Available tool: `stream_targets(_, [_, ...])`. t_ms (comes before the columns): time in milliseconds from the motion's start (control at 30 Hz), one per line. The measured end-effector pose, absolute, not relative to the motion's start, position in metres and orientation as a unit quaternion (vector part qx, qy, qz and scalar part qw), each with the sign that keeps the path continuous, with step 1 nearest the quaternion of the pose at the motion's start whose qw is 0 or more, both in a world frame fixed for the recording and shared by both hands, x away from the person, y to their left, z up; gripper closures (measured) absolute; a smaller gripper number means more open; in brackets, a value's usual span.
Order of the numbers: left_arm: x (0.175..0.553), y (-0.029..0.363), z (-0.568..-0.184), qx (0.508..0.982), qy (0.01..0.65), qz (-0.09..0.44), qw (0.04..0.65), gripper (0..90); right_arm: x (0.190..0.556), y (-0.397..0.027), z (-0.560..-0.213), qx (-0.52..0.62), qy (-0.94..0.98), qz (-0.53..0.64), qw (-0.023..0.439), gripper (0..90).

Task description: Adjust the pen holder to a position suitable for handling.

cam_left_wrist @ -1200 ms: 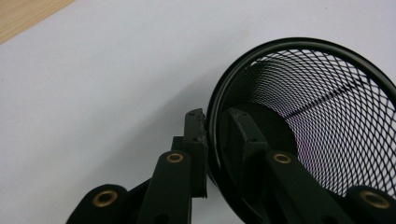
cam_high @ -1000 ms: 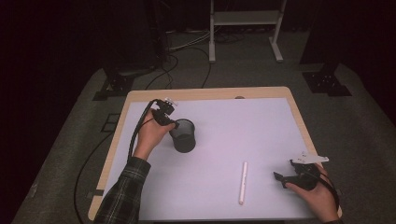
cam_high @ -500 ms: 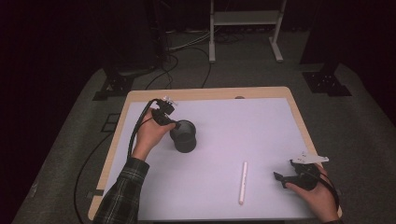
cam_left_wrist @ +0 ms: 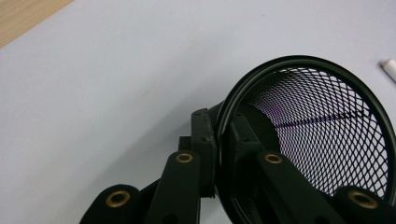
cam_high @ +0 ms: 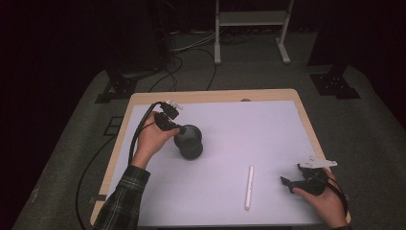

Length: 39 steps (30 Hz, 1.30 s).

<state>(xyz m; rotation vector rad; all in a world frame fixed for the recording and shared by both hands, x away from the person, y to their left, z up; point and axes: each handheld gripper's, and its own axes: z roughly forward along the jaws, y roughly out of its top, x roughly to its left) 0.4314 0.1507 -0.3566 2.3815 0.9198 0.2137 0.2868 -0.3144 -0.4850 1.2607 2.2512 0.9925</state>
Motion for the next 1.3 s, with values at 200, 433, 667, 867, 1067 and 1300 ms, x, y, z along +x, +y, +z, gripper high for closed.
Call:
stream_targets(200, [0.419,0.145,-0.35,0.899,0.325,0.077,0.285,83.2,0.287,-0.314,-0.485,0.448,0.8,0.353,0.188,11.3])
stream_targets(433, [0.406,0.135,-0.352,0.905,0.304,0.064,0.291,83.2,0.287,-0.314,-0.485,0.448,0.8,0.353,0.188,11.3])
stream_targets(667, [0.393,0.121,-0.357,0.914,0.28,0.046,0.291,83.2,0.287,-0.315,-0.485,0.446,0.8,0.353,0.19,11.3])
stream_targets(867, [0.383,0.108,-0.359,0.92,0.262,0.041,0.289,83.3,0.287,-0.314,-0.485,0.448,0.8,0.353,0.188,11.3])
stream_targets(1067, [0.377,0.098,-0.364,0.928,0.246,0.032,0.279,83.2,0.287,-0.314,-0.485,0.448,0.8,0.353,0.188,11.3])
stream_targets(1300, [0.373,0.089,-0.368,0.931,0.238,0.022,0.277,83.2,0.287,-0.314,-0.485,0.449,0.8,0.353,0.187,11.3])
